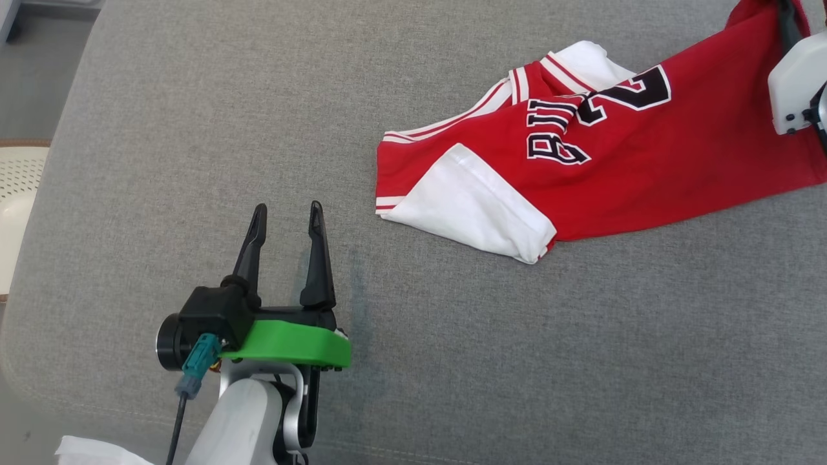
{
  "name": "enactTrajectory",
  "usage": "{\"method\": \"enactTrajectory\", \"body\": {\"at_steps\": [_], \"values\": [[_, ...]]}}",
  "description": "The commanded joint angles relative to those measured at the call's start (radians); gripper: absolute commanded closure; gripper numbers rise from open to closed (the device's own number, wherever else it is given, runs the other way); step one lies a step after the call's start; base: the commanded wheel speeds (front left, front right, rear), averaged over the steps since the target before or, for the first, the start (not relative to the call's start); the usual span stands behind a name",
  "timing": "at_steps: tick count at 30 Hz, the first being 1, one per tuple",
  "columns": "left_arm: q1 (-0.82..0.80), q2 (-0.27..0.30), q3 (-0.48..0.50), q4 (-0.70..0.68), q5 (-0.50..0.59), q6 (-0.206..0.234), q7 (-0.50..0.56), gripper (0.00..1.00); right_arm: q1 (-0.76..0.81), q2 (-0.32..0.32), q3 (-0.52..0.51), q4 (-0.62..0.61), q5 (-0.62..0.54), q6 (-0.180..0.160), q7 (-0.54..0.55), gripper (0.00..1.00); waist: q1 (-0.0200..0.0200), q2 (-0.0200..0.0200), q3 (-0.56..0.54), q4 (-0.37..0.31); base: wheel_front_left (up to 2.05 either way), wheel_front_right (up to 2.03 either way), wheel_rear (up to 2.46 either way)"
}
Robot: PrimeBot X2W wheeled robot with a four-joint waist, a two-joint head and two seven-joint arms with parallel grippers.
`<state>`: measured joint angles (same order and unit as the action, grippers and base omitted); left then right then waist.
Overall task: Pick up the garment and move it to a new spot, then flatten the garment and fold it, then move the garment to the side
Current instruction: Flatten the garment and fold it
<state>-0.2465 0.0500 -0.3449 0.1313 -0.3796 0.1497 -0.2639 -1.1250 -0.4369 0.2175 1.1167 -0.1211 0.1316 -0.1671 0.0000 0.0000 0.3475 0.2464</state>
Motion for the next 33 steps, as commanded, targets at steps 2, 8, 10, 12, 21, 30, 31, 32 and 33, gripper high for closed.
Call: {"method": "enactTrajectory", "body": {"at_steps": [2, 8, 10, 12, 21, 30, 31, 32, 33], "values": [[-0.003, 0.002, 0.011, 0.004, -0.002, 0.006, -0.001, 0.00, -0.005, 0.024, -0.022, 0.007, -0.017, -0.002, -0.035, 0.00, 0.0000, 0.0000, -0.021, -0.017, 0.00, 0.00, 0.00], [0.028, 0.002, 0.037, 0.016, 0.017, -0.001, -0.001, 0.00, 0.046, 0.120, -0.071, -0.013, 0.002, -0.002, -0.083, 0.00, 0.0000, 0.0000, -0.093, -0.079, 0.00, 0.00, 0.00], [0.039, 0.002, 0.043, 0.020, 0.024, -0.005, -0.001, 0.00, 0.073, 0.156, -0.065, -0.026, 0.024, -0.002, -0.091, 0.00, 0.0000, 0.0000, -0.117, -0.100, 0.00, 0.00, 0.00], [0.047, 0.002, 0.048, 0.025, 0.029, -0.006, -0.001, 0.00, 0.104, 0.191, -0.043, -0.045, 0.046, -0.002, -0.095, 0.00, 0.0000, 0.0000, -0.137, -0.118, 0.00, 0.00, 0.00], [0.064, 0.002, 0.038, 0.029, 0.038, -0.017, -0.001, 0.00, 0.288, 0.307, 0.192, -0.182, 0.249, -0.002, -0.099, 0.00, 0.0000, 0.0000, -0.148, -0.133, 0.00, 0.00, 0.00], [0.028, 0.002, 0.008, 0.019, 0.011, -0.006, -0.001, 0.00, 0.270, 0.306, 0.456, -0.197, 0.423, -0.002, -0.072, 0.00, 0.0000, 0.0000, -0.089, -0.032, 0.00, 0.00, 0.00], [0.025, 0.002, 0.004, 0.017, 0.007, -0.004, -0.001, 0.00, 0.266, 0.303, 0.481, -0.189, 0.441, -0.002, -0.062, 0.00, 0.0000, 0.0000, -0.081, -0.015, 0.00, 0.00, 0.00], [0.024, 0.002, 0.003, 0.015, 0.002, -0.001, -0.001, 0.00, 0.263, 0.302, 0.505, -0.183, 0.457, -0.002, -0.053, 0.00, 0.0000, 0.0000, -0.076, -0.005, 0.00, 0.00, 0.00], [0.022, 0.002, -0.002, 0.013, -0.003, 0.001, 0.000, 0.00, 0.261, 0.299, 0.532, -0.177, 0.477, -0.002, -0.044, 0.00, 0.0000, 0.0000, -0.069, 0.009, 0.00, 0.00, 0.00]]}}
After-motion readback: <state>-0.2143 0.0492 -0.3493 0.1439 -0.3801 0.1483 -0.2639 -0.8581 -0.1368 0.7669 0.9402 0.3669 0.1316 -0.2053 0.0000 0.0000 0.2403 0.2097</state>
